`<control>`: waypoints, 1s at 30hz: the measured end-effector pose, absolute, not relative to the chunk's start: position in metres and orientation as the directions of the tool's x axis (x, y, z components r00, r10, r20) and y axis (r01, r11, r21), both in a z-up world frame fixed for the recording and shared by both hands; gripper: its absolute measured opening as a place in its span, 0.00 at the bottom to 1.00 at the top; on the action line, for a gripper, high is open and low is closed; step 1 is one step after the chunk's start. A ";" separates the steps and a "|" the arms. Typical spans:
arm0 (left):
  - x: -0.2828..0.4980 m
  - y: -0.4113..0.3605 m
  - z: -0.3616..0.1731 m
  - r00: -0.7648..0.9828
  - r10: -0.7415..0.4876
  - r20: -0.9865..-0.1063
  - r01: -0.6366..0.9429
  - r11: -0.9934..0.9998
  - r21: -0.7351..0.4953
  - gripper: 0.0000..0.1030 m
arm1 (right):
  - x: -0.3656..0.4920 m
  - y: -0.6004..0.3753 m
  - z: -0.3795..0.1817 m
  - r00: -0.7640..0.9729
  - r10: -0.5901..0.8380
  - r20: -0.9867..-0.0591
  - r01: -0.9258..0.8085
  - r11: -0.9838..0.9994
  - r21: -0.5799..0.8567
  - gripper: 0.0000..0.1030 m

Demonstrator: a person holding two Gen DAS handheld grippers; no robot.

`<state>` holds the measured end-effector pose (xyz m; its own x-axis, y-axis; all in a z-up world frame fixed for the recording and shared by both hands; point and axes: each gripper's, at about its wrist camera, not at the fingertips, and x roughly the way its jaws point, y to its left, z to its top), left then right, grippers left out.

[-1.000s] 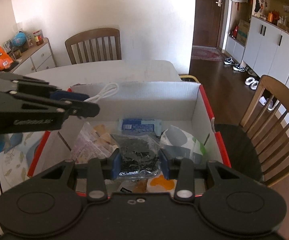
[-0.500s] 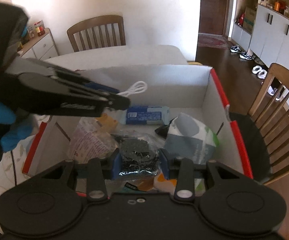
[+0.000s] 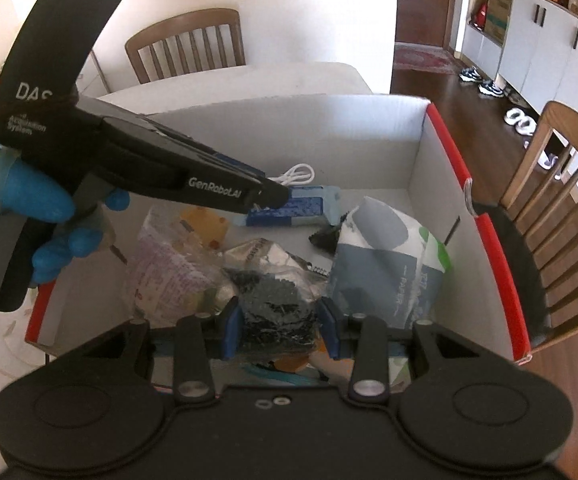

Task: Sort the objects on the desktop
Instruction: 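Lower the pouch and cable into the shoebox and open both grippers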

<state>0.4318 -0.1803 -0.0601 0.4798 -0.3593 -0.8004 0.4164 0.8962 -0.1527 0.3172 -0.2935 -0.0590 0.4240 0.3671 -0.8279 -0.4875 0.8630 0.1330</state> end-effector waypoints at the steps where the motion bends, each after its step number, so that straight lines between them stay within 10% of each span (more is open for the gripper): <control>1: 0.434 -0.181 -0.061 0.465 -0.353 -0.812 0.417 0.896 -0.151 0.19 | 0.318 -0.294 -0.060 0.423 0.360 -0.831 -0.481 0.867 0.130 0.37; 30: 0.430 -0.179 -0.059 0.439 -0.295 -0.848 0.362 0.923 -0.134 0.20 | 0.321 -0.298 -0.069 0.416 0.356 -0.837 -0.482 0.867 0.129 0.47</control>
<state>0.4301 -0.1794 -0.0588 0.4392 -0.2953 -0.8485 0.3620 0.9225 -0.1337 0.3208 -0.2982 -0.0695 0.4161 0.3563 -0.8366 -0.4821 0.8665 0.1293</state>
